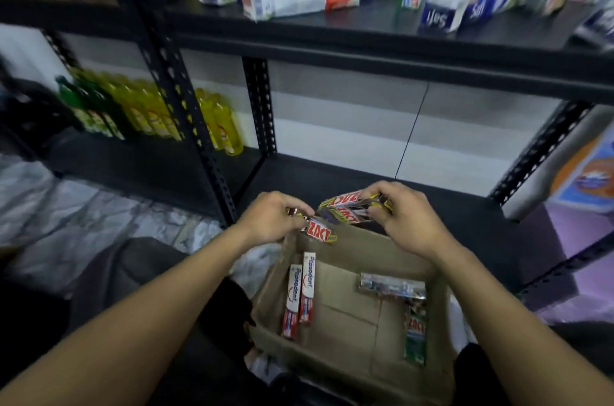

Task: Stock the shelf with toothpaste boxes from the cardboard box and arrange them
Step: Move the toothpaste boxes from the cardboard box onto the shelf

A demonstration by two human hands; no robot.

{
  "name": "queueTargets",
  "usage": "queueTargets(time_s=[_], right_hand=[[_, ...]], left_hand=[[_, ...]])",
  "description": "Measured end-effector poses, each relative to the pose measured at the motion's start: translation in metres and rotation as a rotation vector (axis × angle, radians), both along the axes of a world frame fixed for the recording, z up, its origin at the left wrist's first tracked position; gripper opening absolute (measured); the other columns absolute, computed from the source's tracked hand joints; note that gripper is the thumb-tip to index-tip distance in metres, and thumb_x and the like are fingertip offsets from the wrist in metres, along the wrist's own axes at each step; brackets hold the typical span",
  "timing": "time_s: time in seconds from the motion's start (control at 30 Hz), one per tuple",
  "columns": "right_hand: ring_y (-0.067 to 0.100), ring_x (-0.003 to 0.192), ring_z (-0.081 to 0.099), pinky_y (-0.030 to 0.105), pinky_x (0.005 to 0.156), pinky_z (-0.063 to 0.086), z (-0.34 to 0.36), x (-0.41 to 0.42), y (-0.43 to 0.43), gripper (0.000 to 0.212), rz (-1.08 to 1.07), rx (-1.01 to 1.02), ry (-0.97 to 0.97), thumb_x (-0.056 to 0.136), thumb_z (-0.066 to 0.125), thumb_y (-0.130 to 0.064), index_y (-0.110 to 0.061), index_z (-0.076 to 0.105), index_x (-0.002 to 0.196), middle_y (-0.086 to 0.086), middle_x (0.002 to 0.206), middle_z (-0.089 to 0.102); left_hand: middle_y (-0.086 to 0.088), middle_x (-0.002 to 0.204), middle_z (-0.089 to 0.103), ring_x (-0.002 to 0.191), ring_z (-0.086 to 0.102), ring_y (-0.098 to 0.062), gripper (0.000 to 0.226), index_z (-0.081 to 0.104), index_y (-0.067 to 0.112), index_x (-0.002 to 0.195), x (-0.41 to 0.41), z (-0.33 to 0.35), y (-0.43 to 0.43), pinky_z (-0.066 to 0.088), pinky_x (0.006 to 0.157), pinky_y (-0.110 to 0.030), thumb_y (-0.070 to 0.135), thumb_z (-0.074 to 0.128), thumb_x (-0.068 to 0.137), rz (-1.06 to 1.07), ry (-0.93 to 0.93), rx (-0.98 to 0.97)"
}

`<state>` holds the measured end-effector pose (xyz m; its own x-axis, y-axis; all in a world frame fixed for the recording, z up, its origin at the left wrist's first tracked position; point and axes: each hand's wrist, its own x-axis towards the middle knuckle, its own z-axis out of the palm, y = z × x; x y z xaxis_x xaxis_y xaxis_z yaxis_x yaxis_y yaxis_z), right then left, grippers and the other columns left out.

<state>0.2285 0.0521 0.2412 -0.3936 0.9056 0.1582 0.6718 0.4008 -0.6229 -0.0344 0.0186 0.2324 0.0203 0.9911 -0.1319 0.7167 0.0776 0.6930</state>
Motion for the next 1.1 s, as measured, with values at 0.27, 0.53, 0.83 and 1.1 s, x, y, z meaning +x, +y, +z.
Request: queueTargets(time_s=[0.27, 0.53, 0.83, 1.1], right_hand=[[0.003, 0.101, 0.06, 0.025, 0.09, 0.046, 0.111, -0.016, -0.015, 0.028, 0.016, 0.186, 0.207, 0.091, 0.068, -0.023, -0.037, 0.065, 0.116, -0.015, 0.109, 0.066], [0.007, 0.085, 0.064, 0.032, 0.08, 0.052, 0.217, 0.007, -0.027, 0.027, -0.018, 0.368, 0.387, 0.09, 0.068, -0.026, -0.042, 0.065, 0.111, -0.015, 0.094, 0.07], [0.03, 0.087, 0.066, 0.044, 0.089, 0.054, 0.291, 0.069, 0.003, 0.027, -0.171, 0.561, 0.534, 0.091, 0.067, -0.02, -0.039, 0.065, 0.11, -0.011, 0.088, 0.067], [0.005, 0.069, 0.058, 0.027, 0.078, 0.051, 0.294, 0.093, 0.06, 0.025, -0.463, 0.72, 0.434, 0.088, 0.068, -0.023, -0.036, 0.065, 0.109, -0.014, 0.085, 0.067]], left_hand=[[0.03, 0.06, 0.065, 0.044, 0.049, 0.003, 0.019, 0.079, 0.034, 0.092, -0.016, 0.137, -0.009, 0.038, 0.045, -0.019, 0.02, 0.075, 0.08, -0.117, 0.128, 0.278], [0.022, 0.079, 0.073, 0.071, 0.068, -0.023, 0.02, 0.077, 0.047, 0.086, -0.017, 0.259, -0.025, 0.055, 0.063, -0.037, 0.039, 0.071, 0.068, -0.184, 0.221, 0.575], [0.019, 0.093, 0.074, 0.089, 0.068, 0.0, 0.016, 0.079, 0.038, 0.091, 0.017, 0.307, 0.016, 0.058, 0.072, -0.031, 0.033, 0.074, 0.077, -0.121, 0.071, 0.981], [0.024, 0.097, 0.073, 0.089, 0.066, 0.005, 0.027, 0.078, 0.039, 0.096, 0.072, 0.248, 0.115, 0.055, 0.078, -0.029, 0.022, 0.075, 0.076, -0.019, -0.014, 1.084]])
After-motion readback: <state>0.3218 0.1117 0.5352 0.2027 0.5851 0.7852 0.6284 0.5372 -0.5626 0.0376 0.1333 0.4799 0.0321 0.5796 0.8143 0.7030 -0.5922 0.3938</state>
